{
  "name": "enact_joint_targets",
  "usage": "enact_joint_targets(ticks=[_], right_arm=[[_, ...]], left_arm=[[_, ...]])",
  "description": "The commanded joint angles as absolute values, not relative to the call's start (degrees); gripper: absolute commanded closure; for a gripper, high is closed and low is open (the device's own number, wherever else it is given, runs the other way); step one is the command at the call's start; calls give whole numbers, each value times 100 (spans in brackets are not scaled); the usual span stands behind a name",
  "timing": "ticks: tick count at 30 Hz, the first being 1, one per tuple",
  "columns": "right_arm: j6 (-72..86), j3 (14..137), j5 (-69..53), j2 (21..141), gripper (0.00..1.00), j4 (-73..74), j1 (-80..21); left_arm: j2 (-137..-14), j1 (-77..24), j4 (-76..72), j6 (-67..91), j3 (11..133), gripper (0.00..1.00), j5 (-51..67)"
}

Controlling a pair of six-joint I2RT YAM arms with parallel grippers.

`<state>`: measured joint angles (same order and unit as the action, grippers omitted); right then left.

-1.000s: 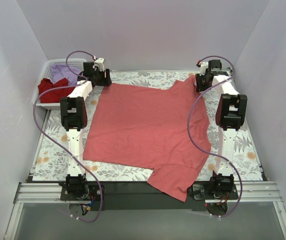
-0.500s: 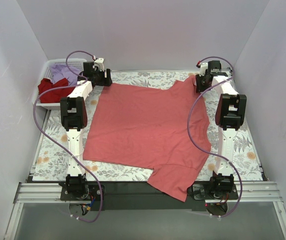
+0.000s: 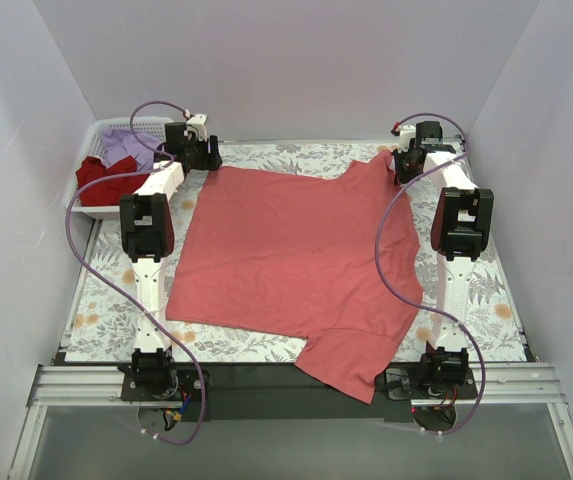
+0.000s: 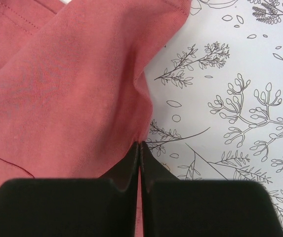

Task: Fold and stack the t-shirts
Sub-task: Fold the tshirt

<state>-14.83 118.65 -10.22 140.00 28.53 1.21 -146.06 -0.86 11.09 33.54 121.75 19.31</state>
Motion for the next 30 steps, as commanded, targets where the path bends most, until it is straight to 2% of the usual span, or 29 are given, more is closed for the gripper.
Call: enact_joint_targets(ticks=[1,7,13,16,18,19,22,24,25,28,29,30], right_arm=[[-1652,12006,-914,14106,99,2918,123],[-1731,12041,-914,14098,99,2927,123],[-1819,12032,-914,14089,99,2918,123],[-1828,12067,-914,14098,99,2918,123],[-1828,12076,-914,14106,99,2918,123],[-1828,12085,-897,14106,99,2918,123],[-1846,12094,-870,14124,99,2927,123],[-1854,12120,-861,14133,99,2918,123],[-1854,12155,-861,14142,99,2901,123],[-1863,12252,-844,14212,99,2883,123],[-1881,12322,-835,14229,99,2857,114],[-1924,12357,-800,14273,99,2830,114]], left_arm=[[-14352,-44,1037,3322,12235,44,2179],[-14572,-53,1116,3340,12287,46,2259],[-14853,-53,1134,3331,12480,43,2162],[-14959,-53,1178,3314,12586,44,2171],[-14968,-53,1195,3305,12569,49,2197],[-14968,-53,1195,3305,12560,56,2241],[-14889,-53,1222,3331,12455,68,2390],[-14845,-53,1213,3375,12402,72,2548],[-14810,-53,1213,3392,12384,79,2566],[-14766,-53,1178,3454,12358,92,2584],[-14740,-53,1099,3472,12340,99,2523],[-14722,-44,1046,3533,12331,100,2470]])
